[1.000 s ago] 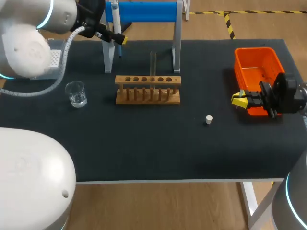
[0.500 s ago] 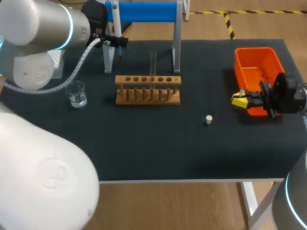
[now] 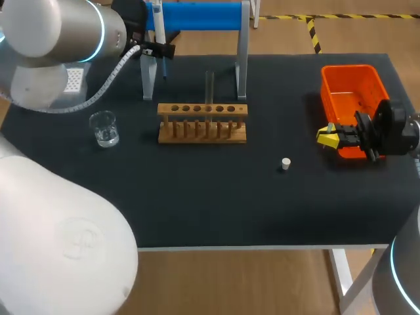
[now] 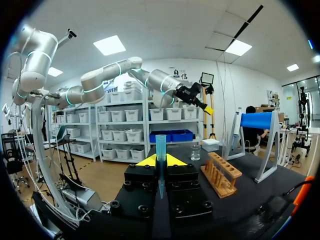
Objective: Invert the test tube, pick up the pipette, mount the tip to pipette, aspirate from beaker and dispense into the tube, eject the tip, return the pipette, and cap with the stopper.
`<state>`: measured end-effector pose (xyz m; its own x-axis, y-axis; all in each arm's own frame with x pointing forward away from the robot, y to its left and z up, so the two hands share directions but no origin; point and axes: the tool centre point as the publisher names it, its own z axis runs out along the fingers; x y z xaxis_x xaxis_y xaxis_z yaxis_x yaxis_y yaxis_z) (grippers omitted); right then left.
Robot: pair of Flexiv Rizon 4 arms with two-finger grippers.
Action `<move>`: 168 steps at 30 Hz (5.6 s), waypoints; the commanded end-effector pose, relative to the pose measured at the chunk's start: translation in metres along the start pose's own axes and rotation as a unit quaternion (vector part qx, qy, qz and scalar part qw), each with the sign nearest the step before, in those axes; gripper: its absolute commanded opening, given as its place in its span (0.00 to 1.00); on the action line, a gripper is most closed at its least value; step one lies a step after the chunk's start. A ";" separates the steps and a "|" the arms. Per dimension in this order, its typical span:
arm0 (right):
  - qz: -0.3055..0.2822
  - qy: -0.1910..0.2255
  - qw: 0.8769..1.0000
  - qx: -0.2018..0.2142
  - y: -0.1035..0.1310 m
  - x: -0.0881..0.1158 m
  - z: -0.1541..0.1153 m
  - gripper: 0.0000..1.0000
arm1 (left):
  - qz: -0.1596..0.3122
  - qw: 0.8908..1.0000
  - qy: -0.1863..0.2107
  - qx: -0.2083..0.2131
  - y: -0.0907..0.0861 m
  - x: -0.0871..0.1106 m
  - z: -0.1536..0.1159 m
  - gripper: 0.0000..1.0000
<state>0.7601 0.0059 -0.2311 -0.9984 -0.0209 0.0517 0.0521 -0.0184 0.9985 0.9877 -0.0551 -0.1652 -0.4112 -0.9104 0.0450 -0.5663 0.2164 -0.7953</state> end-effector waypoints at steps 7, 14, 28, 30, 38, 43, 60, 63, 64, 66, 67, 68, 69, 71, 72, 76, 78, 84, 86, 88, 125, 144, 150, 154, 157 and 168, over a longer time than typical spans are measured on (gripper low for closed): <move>-0.001 0.000 1.000 0.000 0.000 0.001 -0.001 0.00 | -0.016 0.991 -0.113 0.067 -0.008 -0.011 0.035 1.00; -0.001 0.000 1.000 0.000 0.000 0.001 -0.001 0.00 | -0.031 0.982 -0.154 0.104 -0.024 -0.016 0.055 1.00; -0.001 0.000 1.000 0.000 0.000 0.001 -0.001 0.00 | -0.055 0.965 -0.226 0.121 -0.038 -0.010 0.082 1.00; -0.001 0.000 1.000 0.000 0.000 0.001 -0.001 0.00 | -0.057 0.960 -0.247 0.117 -0.040 -0.011 0.085 1.00; -0.001 0.000 1.000 0.000 0.000 0.001 -0.001 0.00 | -0.067 0.948 -0.294 0.102 -0.045 -0.016 0.095 1.00; -0.001 0.000 1.000 0.000 0.000 0.001 -0.001 0.00 | -0.073 0.938 -0.325 0.092 -0.047 -0.022 0.098 1.00; -0.001 0.000 1.000 0.000 0.000 0.001 -0.001 0.00 | -0.078 0.907 -0.407 0.079 -0.055 -0.030 0.114 1.00; -0.001 0.000 1.000 0.000 0.000 0.001 -0.001 0.00 | -0.082 0.903 -0.415 0.078 -0.056 -0.031 0.116 1.00; -0.001 0.000 1.000 0.000 0.000 0.001 -0.001 0.00 | -0.084 0.902 -0.417 0.079 -0.056 -0.032 0.116 1.00; -0.001 0.000 1.000 0.000 0.000 0.001 -0.001 0.00 | -0.086 0.899 -0.421 0.079 -0.057 -0.032 0.117 1.00; -0.001 0.000 1.000 0.000 0.000 0.001 -0.001 0.00 | -0.087 0.898 -0.424 0.080 -0.057 -0.033 0.117 1.00; -0.001 0.000 1.000 0.000 0.000 0.001 -0.001 0.00 | -0.087 0.897 -0.425 0.080 -0.057 -0.034 0.118 1.00; -0.001 0.000 1.000 0.000 0.000 0.001 -0.001 0.00 | -0.088 0.897 -0.426 0.080 -0.057 -0.034 0.118 1.00; -0.001 0.000 1.000 0.000 0.000 0.001 -0.001 0.00 | -0.088 0.896 -0.427 0.080 -0.058 -0.035 0.120 1.00; -0.001 0.000 1.000 0.000 0.000 0.001 -0.001 0.00 | -0.089 0.896 -0.428 0.081 -0.058 -0.035 0.120 1.00; -0.001 0.000 1.000 0.000 0.000 0.001 -0.001 0.00 | -0.093 0.895 -0.429 0.081 -0.057 -0.036 0.123 1.00; -0.001 0.000 1.000 0.000 0.000 0.001 -0.001 0.00 | -0.099 0.895 -0.427 0.081 -0.057 -0.036 0.125 1.00; -0.001 0.000 1.000 0.000 0.000 0.001 -0.001 0.00 | -0.135 0.903 -0.395 0.099 -0.057 -0.040 0.127 1.00; -0.001 0.000 1.000 0.000 0.000 0.001 -0.001 0.00 | -0.134 0.906 -0.388 0.101 -0.056 -0.041 0.127 1.00; -0.001 0.000 1.000 0.000 0.000 0.001 -0.001 0.00 | -0.133 0.910 -0.378 0.106 -0.056 -0.042 0.127 1.00; -0.001 0.000 1.000 0.000 0.000 0.001 -0.001 0.00 | -0.104 0.937 -0.308 0.125 -0.059 -0.053 0.129 1.00; -0.001 0.000 1.000 0.000 0.000 0.001 -0.001 0.00 | -0.121 0.944 -0.279 0.132 -0.060 -0.074 0.138 0.55; -0.001 0.000 1.000 0.000 0.000 0.001 -0.001 0.00 | -0.110 0.945 -0.281 0.130 -0.062 -0.075 0.139 0.60; -0.001 0.000 1.000 0.000 0.000 0.001 -0.001 0.00 | -0.106 0.945 -0.281 0.130 -0.062 -0.075 0.140 0.62; -0.001 0.000 1.000 0.000 0.000 0.001 -0.001 0.00 | -0.104 0.946 -0.279 0.130 -0.063 -0.075 0.142 0.61; -0.001 0.000 1.000 0.000 0.000 0.001 -0.001 0.00 | -0.099 0.948 -0.274 0.129 -0.065 -0.076 0.146 0.52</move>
<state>0.7601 0.0059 -0.2311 -0.9985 -0.0207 0.0515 0.0519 -0.0188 0.9985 1.1566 -0.0509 -0.2055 0.1607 -0.9854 -0.0561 -0.3652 -0.0065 -0.9309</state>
